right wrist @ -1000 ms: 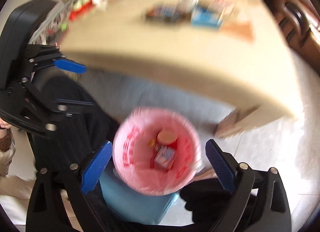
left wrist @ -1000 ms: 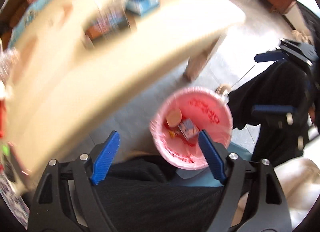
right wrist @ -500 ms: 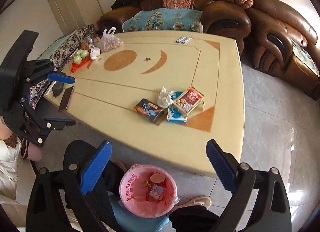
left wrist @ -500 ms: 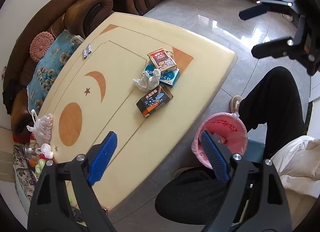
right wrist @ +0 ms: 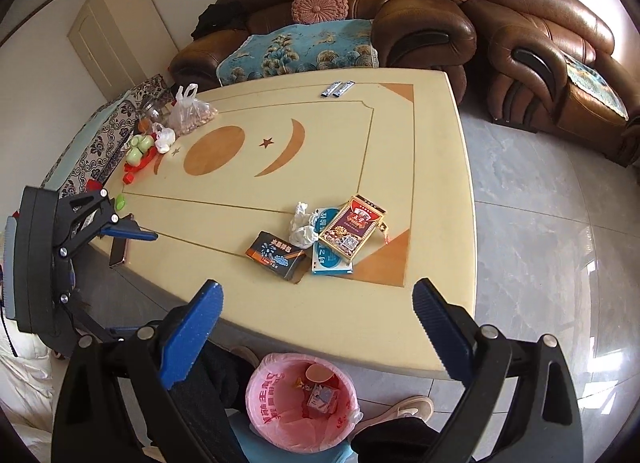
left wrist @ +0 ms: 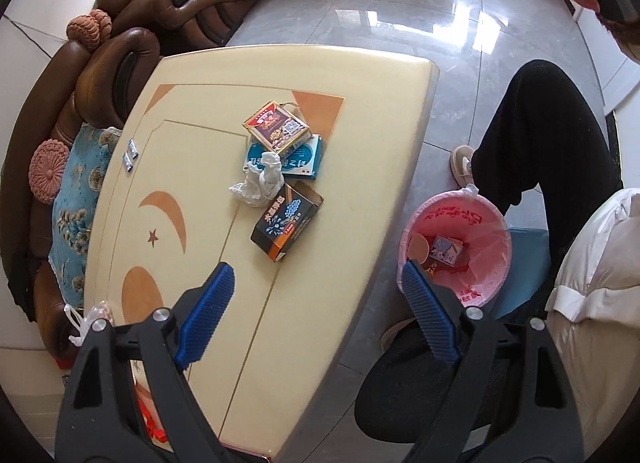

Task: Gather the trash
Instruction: 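Move both tools up from the bin back over the table, then grasp the black-orange box with the left tool while the right tool grasps the playing-card box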

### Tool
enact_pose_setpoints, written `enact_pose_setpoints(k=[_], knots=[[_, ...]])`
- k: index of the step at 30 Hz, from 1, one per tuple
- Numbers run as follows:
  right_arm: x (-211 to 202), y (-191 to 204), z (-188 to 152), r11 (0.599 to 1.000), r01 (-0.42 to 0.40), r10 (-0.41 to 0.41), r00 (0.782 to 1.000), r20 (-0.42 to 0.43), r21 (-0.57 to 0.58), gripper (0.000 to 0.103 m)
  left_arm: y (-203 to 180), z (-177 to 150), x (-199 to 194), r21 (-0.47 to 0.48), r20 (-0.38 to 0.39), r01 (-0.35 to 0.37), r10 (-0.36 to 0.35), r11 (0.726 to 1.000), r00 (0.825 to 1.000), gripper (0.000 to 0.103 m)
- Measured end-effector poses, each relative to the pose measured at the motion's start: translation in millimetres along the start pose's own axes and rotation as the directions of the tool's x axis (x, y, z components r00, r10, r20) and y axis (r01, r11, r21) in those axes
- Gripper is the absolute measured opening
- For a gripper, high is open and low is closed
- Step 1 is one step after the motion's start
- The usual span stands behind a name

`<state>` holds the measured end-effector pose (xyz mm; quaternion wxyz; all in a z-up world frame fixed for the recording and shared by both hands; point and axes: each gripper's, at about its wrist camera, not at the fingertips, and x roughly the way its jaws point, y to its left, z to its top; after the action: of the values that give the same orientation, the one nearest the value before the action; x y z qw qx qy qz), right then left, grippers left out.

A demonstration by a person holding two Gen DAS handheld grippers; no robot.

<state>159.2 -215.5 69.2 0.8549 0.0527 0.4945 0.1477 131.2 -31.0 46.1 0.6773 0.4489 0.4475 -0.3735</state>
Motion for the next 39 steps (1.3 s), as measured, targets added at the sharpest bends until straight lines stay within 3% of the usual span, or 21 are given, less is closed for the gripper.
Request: enact_pose_setpoints(k=[11, 24, 31, 39], knots=[[38, -17, 20, 0.999, 0.028, -0.027, 0.998, -0.049, 0.025, 0.093, 17, 9, 59, -0.006, -0.04, 0.15, -0.15, 0.989, 0.988, 0.084], [113, -36, 44, 0.998, 0.017, -0.007, 0.988, -0.151, 0.06, 0.093, 54, 19, 141, -0.067, -0.112, 0.252, -0.259, 0.965, 0.959, 0.084], [167, -53, 57, 0.993, 0.009, 0.018, 0.974, -0.227, 0.121, 0.093, 74, 27, 175, -0.094, -0.143, 0.274, -0.286, 0.957, 0.948, 0.084], [221, -63, 63, 0.984, -0.001, 0.055, 0.952, -0.301, 0.177, 0.093, 79, 31, 194, -0.049, -0.17, 0.29, -0.294, 0.956, 0.941, 0.084]])
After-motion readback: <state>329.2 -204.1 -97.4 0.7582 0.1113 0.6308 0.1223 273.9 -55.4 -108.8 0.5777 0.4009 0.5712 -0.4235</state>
